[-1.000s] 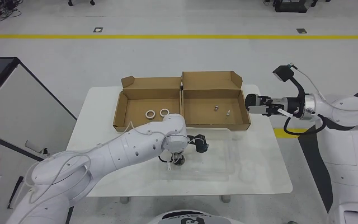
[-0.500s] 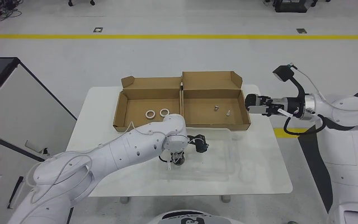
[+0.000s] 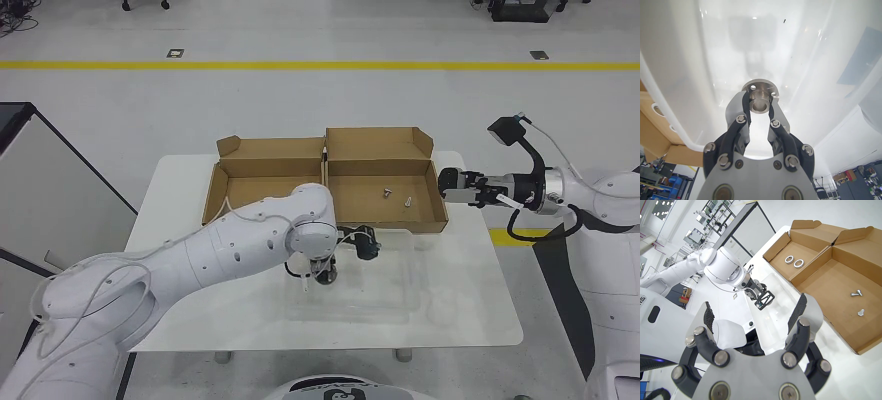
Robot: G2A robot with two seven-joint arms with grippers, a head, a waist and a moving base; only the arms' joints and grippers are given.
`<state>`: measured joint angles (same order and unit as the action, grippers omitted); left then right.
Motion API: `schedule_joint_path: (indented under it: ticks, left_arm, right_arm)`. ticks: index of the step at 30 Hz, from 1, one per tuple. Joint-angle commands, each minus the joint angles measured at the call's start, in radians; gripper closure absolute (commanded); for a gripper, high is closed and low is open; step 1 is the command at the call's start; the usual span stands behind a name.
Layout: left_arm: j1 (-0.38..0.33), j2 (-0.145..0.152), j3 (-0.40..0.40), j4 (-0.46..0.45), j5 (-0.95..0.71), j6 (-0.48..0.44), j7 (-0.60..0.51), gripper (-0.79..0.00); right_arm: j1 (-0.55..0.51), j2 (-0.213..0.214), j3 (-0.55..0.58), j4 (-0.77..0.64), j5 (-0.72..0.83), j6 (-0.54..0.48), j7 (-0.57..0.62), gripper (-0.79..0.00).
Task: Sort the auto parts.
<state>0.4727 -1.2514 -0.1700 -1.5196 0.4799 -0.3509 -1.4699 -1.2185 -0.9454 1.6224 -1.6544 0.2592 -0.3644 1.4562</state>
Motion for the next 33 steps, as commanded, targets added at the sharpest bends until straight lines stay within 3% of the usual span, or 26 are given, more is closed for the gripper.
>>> schedule_joint_path:
  ticks: [1,7,20,23,27,33]
  left_arm:
    - [-0.016,0.003,0.000,-0.018,-0.008,0.014,-0.014,0.000]
    - [-0.072,0.011,0.000,-0.049,-0.059,0.031,-0.030,0.000]
    - [-0.072,0.011,0.000,-0.049,-0.059,0.031,-0.030,0.000]
    - [-0.065,0.015,-0.020,-0.044,-0.046,0.040,0.018,0.000]
    - [-0.068,0.041,-0.094,-0.049,-0.067,0.045,0.065,0.000]
    - [-0.036,0.113,-0.221,-0.099,-0.092,0.024,0.059,0.000]
  right_arm:
    - [0.000,0.000,0.000,0.000,0.000,0.000,0.000,-0.785]
    - [0.000,0.000,0.000,0.000,0.000,0.000,0.000,-0.785]
    - [0.000,0.000,0.000,0.000,0.000,0.000,0.000,-0.785]
    - [0.000,0.000,0.000,0.000,0.000,0.000,0.000,-0.785]
    - [0.000,0.000,0.000,0.000,0.000,0.000,0.000,-0.785]
    - [0.000,0.000,0.000,0.000,0.000,0.000,0.000,-0.785]
